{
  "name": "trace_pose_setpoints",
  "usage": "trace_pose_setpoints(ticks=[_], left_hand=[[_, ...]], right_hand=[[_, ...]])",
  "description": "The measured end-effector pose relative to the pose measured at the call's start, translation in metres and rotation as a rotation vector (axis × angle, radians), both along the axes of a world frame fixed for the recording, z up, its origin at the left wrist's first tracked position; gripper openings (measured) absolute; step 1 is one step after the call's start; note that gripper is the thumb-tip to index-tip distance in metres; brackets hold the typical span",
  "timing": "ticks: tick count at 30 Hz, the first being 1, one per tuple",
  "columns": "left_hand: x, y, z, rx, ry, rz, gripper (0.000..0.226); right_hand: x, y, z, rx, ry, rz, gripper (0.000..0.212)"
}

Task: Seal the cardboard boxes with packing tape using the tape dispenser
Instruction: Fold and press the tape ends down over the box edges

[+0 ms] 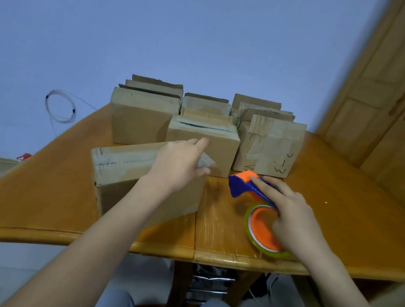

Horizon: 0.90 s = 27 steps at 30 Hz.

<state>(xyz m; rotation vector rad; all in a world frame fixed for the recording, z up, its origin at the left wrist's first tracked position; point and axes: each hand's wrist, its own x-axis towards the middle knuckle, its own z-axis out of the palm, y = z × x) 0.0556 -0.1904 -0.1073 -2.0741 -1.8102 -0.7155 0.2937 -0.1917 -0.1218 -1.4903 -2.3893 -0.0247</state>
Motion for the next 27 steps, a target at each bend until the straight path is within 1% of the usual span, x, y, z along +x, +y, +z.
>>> trace_pose_setpoints(ticks=[3,5,6,9,11,13,16,18,20,22,25,27], left_hand=[[-0.011,-0.004,0.004,-0.052,-0.013,-0.066,0.064],[-0.019,-0.01,0.007,-0.101,-0.029,-0.102,0.064],[-0.023,-0.012,0.008,-0.127,-0.034,-0.12,0.064],[-0.031,-0.015,0.009,-0.185,-0.013,-0.15,0.061],[-0.034,-0.015,0.009,-0.208,-0.013,-0.172,0.059],[-0.038,-0.016,0.008,-0.217,-0.036,-0.206,0.059],[-0.045,-0.017,0.008,-0.235,-0.094,-0.271,0.056],[-0.049,-0.018,0.007,-0.27,-0.144,-0.308,0.054],[-0.049,-0.02,0.005,-0.264,-0.187,-0.33,0.052],[-0.048,-0.021,0.002,-0.234,-0.21,-0.331,0.051],[-0.046,-0.023,-0.001,-0.216,-0.209,-0.32,0.053],[-0.045,-0.024,-0.002,-0.201,-0.215,-0.327,0.058]], right_hand=[[0.012,0.022,-0.002,-0.181,0.298,0.103,0.088],[0.016,0.036,-0.001,-0.328,0.429,0.079,0.079],[0.018,0.044,-0.001,-0.406,0.46,0.05,0.072],[0.021,0.066,-0.002,-0.613,0.462,-0.013,0.045],[0.02,0.078,-0.005,-0.704,0.463,-0.029,0.038],[0.018,0.088,-0.008,-0.745,0.444,-0.033,0.031],[0.017,0.105,-0.012,-0.712,0.324,-0.012,0.029],[0.017,0.116,-0.015,-0.648,0.215,-0.001,0.032],[0.014,0.123,-0.019,-0.498,0.039,-0.025,0.034],[0.007,0.123,-0.023,-0.326,-0.115,-0.081,0.042],[-0.01,0.113,-0.026,-0.157,-0.137,-0.065,0.059],[-0.025,0.099,-0.022,-0.06,-0.029,0.013,0.064]])
